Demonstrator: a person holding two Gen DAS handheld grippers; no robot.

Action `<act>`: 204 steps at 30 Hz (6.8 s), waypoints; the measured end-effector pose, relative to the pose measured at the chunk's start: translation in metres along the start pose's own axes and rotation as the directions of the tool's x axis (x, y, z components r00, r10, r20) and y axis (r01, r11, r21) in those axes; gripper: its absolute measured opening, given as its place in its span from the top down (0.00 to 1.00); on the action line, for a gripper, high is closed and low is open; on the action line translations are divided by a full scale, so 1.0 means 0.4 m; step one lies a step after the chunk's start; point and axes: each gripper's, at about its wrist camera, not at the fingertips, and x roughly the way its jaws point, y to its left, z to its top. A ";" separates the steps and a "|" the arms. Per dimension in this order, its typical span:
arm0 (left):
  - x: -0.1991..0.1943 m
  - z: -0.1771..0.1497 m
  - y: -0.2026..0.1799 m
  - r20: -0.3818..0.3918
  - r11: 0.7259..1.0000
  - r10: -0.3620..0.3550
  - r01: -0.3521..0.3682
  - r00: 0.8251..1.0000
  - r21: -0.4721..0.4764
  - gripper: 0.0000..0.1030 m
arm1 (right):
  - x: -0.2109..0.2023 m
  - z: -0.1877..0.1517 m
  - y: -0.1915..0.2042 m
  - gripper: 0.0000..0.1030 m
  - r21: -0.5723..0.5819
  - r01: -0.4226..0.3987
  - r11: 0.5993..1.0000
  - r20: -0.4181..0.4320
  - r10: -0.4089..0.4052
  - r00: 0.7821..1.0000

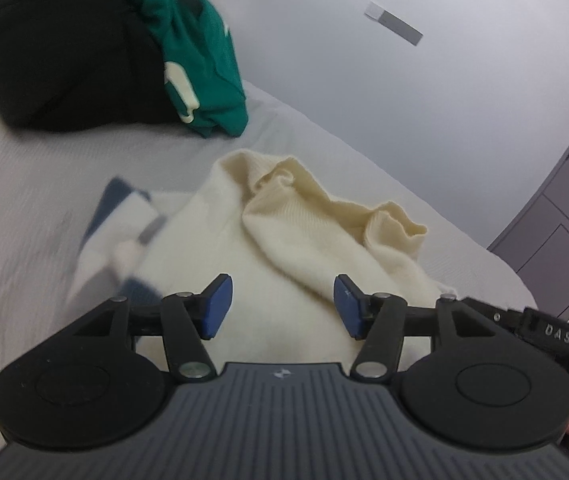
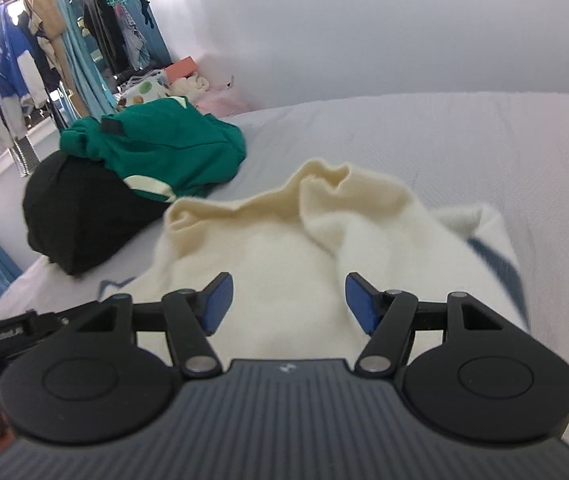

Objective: Fold large clothes

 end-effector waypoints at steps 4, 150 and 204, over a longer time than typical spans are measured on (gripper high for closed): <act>-0.034 -0.026 0.023 -0.015 0.997 -0.008 0.007 1.000 -0.076 0.35 | -0.025 -0.024 -0.001 0.37 0.048 0.013 0.999 -0.017 -0.012 1.000; 0.197 0.152 0.173 -0.012 0.972 0.019 -0.021 1.000 -0.234 0.65 | 0.181 0.033 -0.252 0.54 0.752 -0.137 0.645 0.015 0.191 0.981; 0.042 0.016 0.018 0.049 0.992 0.095 -0.099 0.994 0.080 0.32 | 0.037 -0.035 0.015 0.48 0.103 0.046 0.994 0.015 -0.048 0.999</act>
